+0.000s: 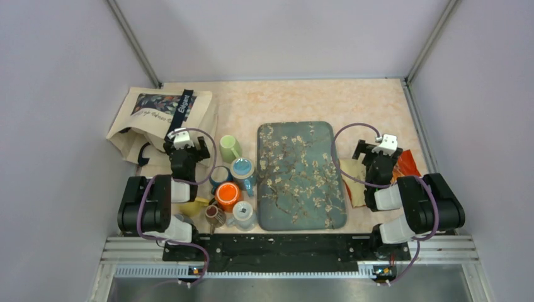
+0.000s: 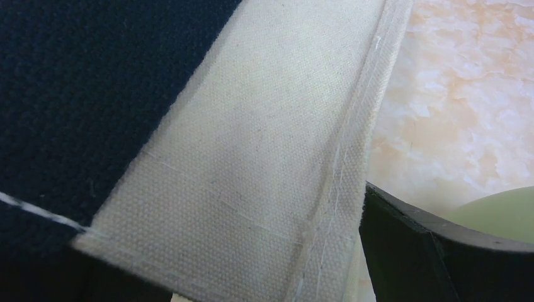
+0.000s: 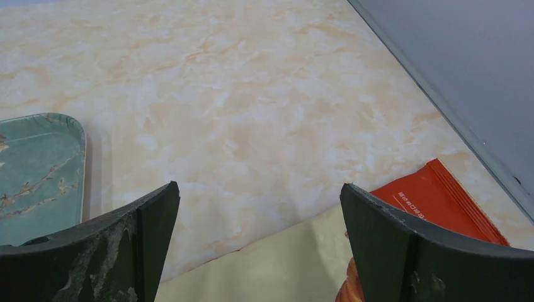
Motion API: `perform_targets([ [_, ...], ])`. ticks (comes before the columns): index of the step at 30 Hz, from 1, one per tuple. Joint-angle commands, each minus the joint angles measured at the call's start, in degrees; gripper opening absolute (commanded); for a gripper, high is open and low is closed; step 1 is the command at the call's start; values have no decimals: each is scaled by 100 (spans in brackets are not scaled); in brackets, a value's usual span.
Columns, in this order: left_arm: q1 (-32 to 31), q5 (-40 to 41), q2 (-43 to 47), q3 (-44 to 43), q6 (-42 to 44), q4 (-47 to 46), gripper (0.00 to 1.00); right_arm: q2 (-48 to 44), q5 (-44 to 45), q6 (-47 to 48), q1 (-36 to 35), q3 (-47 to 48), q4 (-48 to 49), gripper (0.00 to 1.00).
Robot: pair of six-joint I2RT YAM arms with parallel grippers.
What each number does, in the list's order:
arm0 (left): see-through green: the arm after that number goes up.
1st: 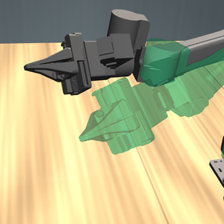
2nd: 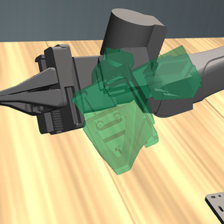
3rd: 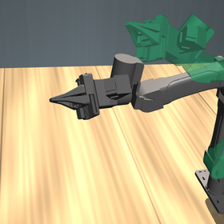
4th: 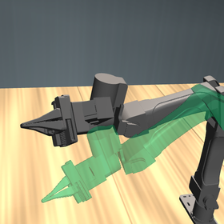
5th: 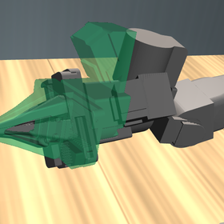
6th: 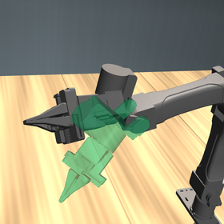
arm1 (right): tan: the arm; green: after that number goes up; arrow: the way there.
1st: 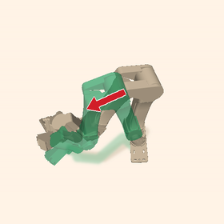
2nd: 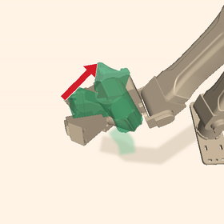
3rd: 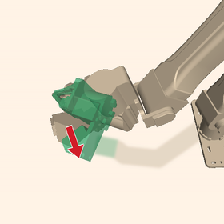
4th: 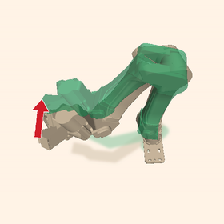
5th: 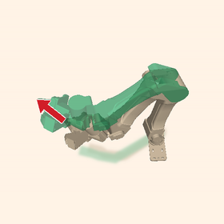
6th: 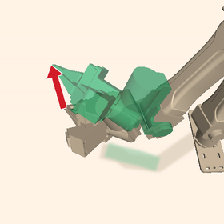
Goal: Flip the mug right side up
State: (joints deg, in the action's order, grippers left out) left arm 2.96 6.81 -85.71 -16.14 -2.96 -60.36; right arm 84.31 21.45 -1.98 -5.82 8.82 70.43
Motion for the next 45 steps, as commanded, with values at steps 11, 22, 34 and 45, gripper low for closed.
perform_targets([
  [11,33,-1575,1340,-513,673,1572,99,-64,-62,4,65,95,163,99],
  [22,15,-4841,2134,-4033,4205,9049,86,-68,-54,4,68,85,176,99],
  [34,-3296,-3592,690,-6936,6157,14021,78,-58,-56,2,68,90,173,99],
  [45,-5279,-1532,-399,-6687,7218,13654,47,-56,-59,8,68,94,177,99],
])
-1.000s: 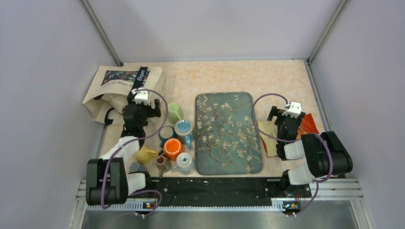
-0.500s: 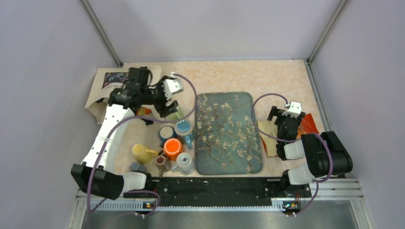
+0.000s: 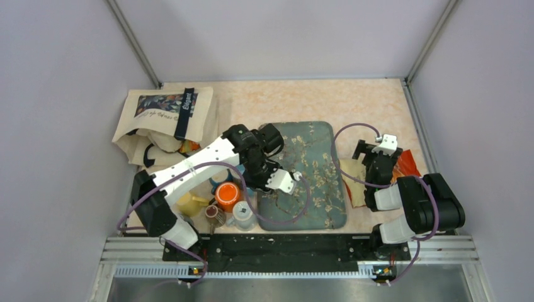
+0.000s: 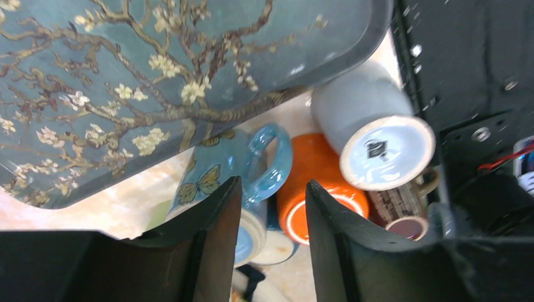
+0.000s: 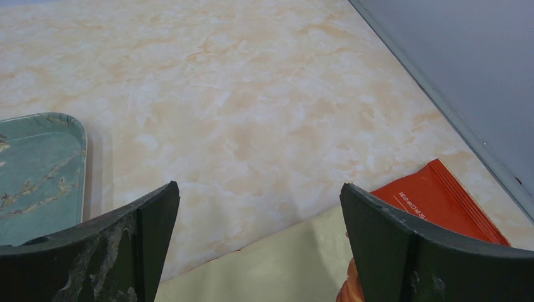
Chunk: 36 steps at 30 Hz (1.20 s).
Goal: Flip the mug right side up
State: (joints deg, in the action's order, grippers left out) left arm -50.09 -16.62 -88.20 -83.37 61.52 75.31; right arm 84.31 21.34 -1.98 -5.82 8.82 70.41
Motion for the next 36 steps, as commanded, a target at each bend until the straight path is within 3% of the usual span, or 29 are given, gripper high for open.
perform_targets([
  [1,32,917,-184,62,927,97,45,-55,-43,8,66,94,177,99],
  [8,34,882,-244,511,1715,380,46,-55,-45,4,65,94,166,99],
  [22,34,1596,-157,1588,1911,-1370,44,-53,-45,10,65,94,173,99],
  [29,49,2017,-118,1736,2027,-1636,44,-56,-44,0,69,87,175,99],
  [36,253,2219,-352,1766,2002,-2370,28,-56,-44,7,72,84,182,99],
])
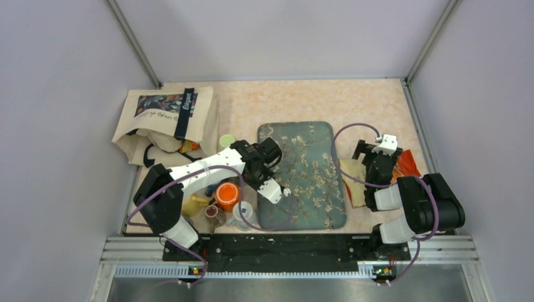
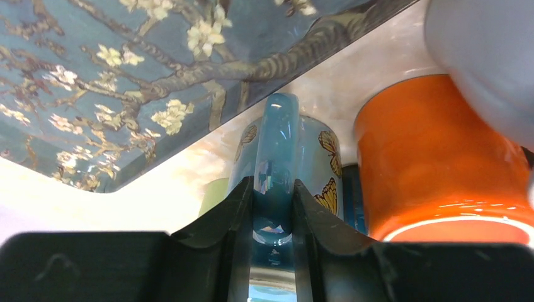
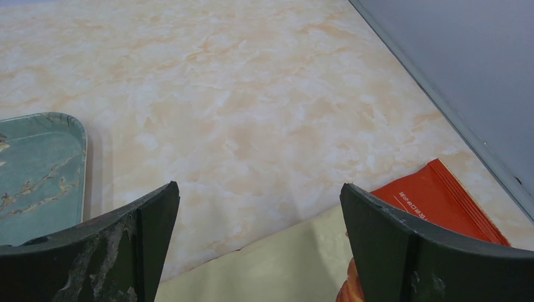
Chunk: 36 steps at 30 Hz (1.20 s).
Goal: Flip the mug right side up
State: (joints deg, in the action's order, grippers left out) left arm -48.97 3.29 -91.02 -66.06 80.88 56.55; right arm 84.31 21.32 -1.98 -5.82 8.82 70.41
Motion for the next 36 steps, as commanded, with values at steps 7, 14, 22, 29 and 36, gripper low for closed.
perform_targets([
  [7,378,234,-345,-99,-39,-517,0,-56,-44,13,70,91,181,99],
  [14,660,154,-545,-618,-764,-818,0,-75,-16,24,66,63,233,99],
  [22,1328,-718,-751,-1292,-1668,-849,0,-1214,-364,-282,56,1182,-2900,99],
  [29,1540,-882,-827,-1532,-2403,-1008,0,-1263,-1660,-684,-459,2185,-4468,99],
  [36,1879,-1066,-677,-1586,-3265,-1223,0,-1411,-3287,-1777,-913,1995,-3982,98],
])
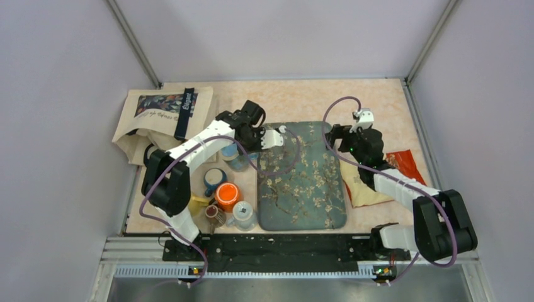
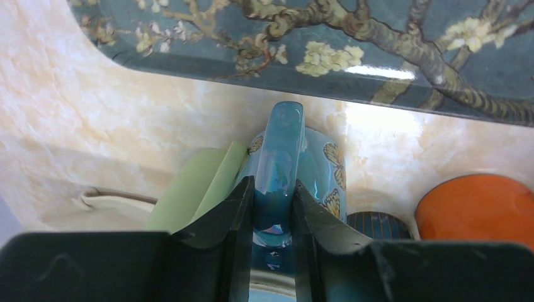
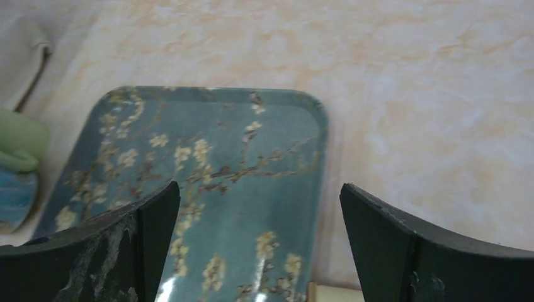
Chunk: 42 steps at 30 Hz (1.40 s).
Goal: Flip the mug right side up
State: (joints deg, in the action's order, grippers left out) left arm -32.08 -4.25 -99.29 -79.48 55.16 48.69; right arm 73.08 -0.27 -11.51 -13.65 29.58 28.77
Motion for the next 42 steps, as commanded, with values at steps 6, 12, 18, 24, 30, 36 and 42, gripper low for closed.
perform_targets([
  [6,575,-622,374,-52,-1496,-816,0,-197,-1438,-1254,-783,-288,640,98],
  [12,1000,-1048,615,238,-2199,-1459,0,318,-1668,-1518,-1463,-179,1091,98],
  [18,1086,-1173,799,420,-2686,-1714,0,1032,-1926,-1734,-1937,163,1517,98],
  [24,1300,-1519,975,567,-3097,-1926,0,1803,-2218,-1945,-2230,555,1869,98],
  [30,1582,-2169,1192,736,-3382,-2093,0,2301,-2316,-1935,-2377,951,1869,98],
  [36,1652,-2544,1320,780,-3464,-2197,0,2908,-2515,-2050,-2522,1515,1856,98],
  [42,1725,-2837,1403,845,-3554,-2287,0,3429,-2663,-2262,-2598,1899,2112,98],
])
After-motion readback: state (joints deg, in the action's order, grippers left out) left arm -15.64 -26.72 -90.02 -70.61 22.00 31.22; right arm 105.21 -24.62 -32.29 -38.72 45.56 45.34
